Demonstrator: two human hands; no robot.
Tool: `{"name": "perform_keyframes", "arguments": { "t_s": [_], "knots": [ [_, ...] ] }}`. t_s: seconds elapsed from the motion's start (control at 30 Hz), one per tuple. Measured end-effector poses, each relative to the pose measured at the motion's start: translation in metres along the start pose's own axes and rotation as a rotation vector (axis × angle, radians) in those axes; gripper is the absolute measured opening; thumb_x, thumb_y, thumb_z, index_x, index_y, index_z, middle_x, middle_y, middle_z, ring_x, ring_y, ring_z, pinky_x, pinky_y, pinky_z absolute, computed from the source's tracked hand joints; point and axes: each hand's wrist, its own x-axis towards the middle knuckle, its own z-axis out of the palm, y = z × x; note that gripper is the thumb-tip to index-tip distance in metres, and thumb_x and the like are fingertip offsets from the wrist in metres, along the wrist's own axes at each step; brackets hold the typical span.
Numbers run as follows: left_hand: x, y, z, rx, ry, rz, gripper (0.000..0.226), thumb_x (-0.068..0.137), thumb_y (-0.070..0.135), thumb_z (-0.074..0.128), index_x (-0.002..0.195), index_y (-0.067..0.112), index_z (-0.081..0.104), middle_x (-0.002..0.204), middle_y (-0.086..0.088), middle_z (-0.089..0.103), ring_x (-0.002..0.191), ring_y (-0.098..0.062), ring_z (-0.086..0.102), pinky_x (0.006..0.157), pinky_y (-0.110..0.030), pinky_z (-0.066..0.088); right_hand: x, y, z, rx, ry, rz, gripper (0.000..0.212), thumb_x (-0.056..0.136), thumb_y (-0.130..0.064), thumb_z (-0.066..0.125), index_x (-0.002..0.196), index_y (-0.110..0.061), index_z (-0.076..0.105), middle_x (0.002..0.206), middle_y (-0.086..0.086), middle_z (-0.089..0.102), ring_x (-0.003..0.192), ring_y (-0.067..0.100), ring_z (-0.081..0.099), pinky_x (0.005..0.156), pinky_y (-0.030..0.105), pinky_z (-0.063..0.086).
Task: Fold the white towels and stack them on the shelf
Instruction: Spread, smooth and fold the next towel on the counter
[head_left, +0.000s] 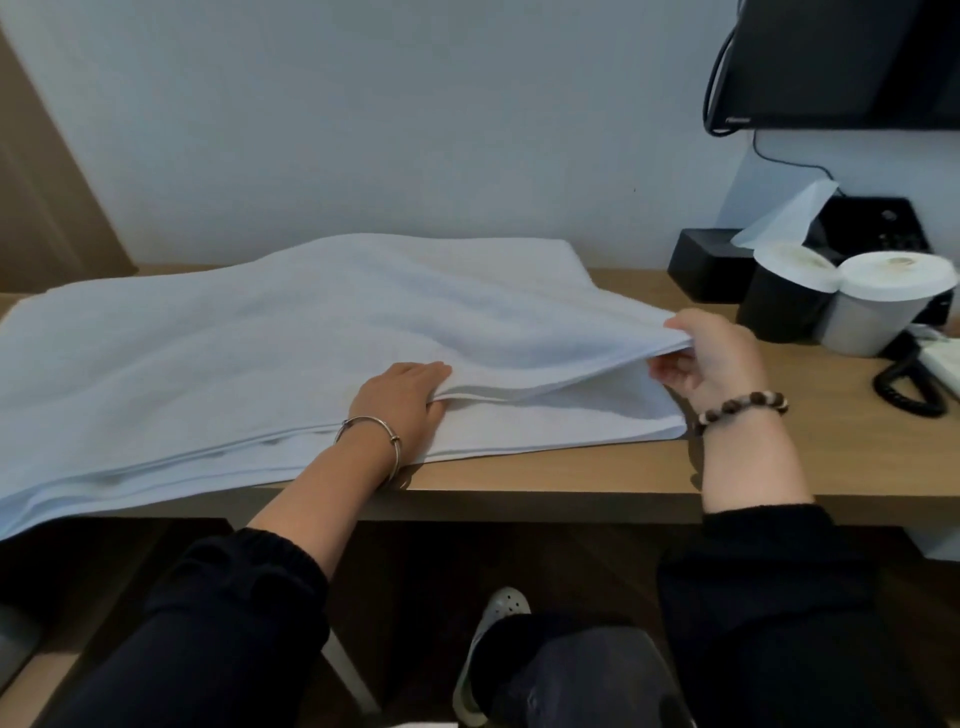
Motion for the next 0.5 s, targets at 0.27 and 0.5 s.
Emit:
{"name": "perform_keyframes", "arguments": {
  "t_s": [0.27,0.5],
  "knots": [
    [-0.004,-0.001,-0.018,-0.174,0.128,-0.073,0.041,0.088,0.003,0.047,0.124,0.018,0.060,0.119,-0.013,0.061,0.113,-0.032,0.053,0.088,-0.035,0.039,0.000,0.053,-0.007,-0.764,0.164,-0.212,0.021,0.083,-0.016,0.053,0.073,0.001,0.061,0.068,0.011,0.054,0.061,0.023,0.049,0.057,0.033,0.042],
    [-0.035,0.009,-0.053,0.076,0.293,0.396,0.025,0.060,-0.002,0.046,0.076,0.000,0.065,0.074,-0.016,0.062,0.068,-0.036,0.058,0.060,-0.042,0.047,0.001,0.054,-0.011,-0.740,0.162,-0.244,0.024,0.086,-0.018,0.053,0.067,-0.004,0.058,0.064,0.008,0.047,0.057,0.021,0.044,0.056,0.033,0.039]
  ]
}}
